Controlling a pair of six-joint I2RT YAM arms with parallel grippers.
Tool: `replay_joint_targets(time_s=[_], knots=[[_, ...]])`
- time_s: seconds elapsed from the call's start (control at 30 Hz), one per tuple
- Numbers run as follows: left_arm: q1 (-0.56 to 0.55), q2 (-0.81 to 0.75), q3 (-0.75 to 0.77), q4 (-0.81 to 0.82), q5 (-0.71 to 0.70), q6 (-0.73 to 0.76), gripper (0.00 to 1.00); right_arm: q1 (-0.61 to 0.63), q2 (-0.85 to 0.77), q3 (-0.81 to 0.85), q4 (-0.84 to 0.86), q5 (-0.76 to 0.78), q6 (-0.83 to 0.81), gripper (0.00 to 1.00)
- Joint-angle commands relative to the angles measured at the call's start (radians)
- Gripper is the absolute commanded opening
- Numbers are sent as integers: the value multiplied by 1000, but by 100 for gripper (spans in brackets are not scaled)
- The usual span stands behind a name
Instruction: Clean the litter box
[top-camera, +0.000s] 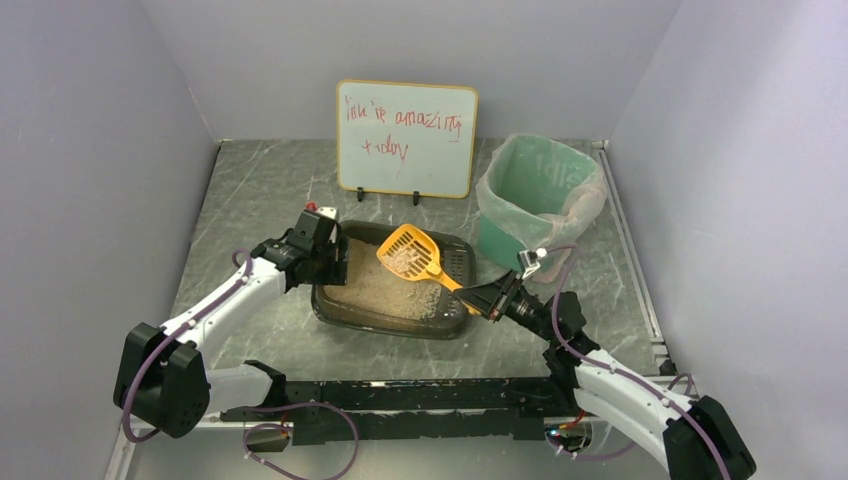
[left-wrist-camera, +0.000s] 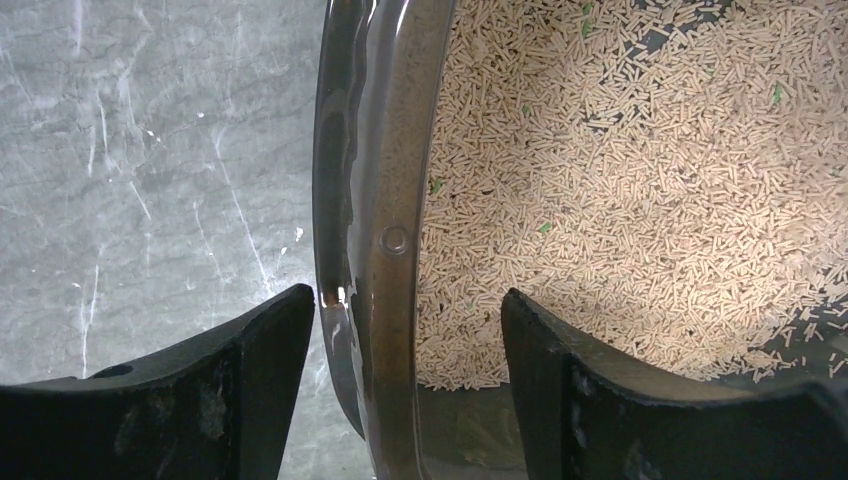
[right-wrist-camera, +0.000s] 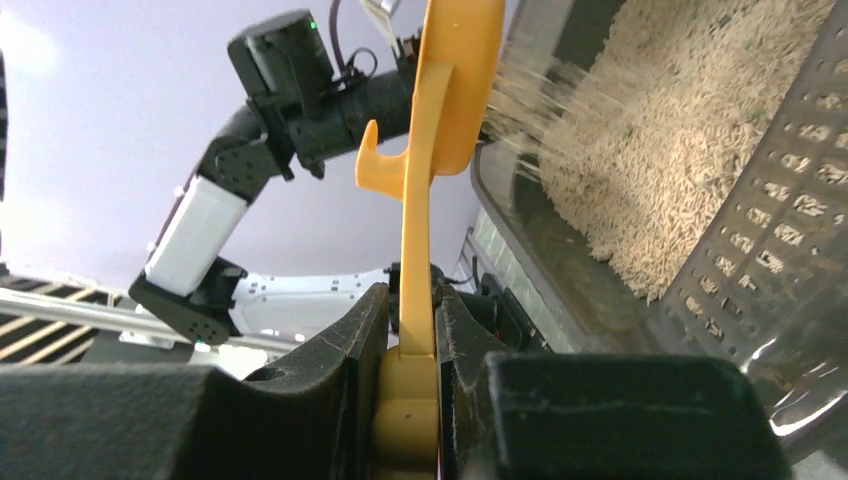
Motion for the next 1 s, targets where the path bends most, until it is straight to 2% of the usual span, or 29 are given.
replay_joint_targets(time_s=[0.0,0.07,0.13,0.27,0.37,0.43,0.5,0.53,0.63,0.73,0.87,0.97], knots=[[-3,-21,32,2,0,-8,75,6,-30,12,27,23,4,0],[-4,-22,31,2,-3,-10,77,11,17,29,37,-24,-6,0],[-4,-22,32,-1,-4,-10,78,-15,-48,-19,40,48,37,0],[-3,-24,30,1,-7,-11,79,14,-27,26,-8,-10,-7,0],[-4,-20,32,-1,-7,-12,80,-4,-95,6,-34,57,10,0],[-4,-19,32,-1,-9,-14,80,-5,-51,53,-65,-21,-29,0],[-4,-19,32,-1,-5,-12,80,-29,-104,37,-104,30,-11,0],[-4,-20,32,-1,-6,-13,80,-26,-119,22,-74,60,4,0],[-3,-21,32,-1,-8,-13,81,-22,-45,72,-76,-27,-26,0],[-4,-21,32,-2,-8,-13,81,-20,-84,57,-54,23,-3,0],[-4,-21,32,-2,-7,-13,81,-22,-107,75,-102,2,-10,0],[-4,-21,34,-4,-12,-13,81,-23,-168,135,-246,24,-69,0]])
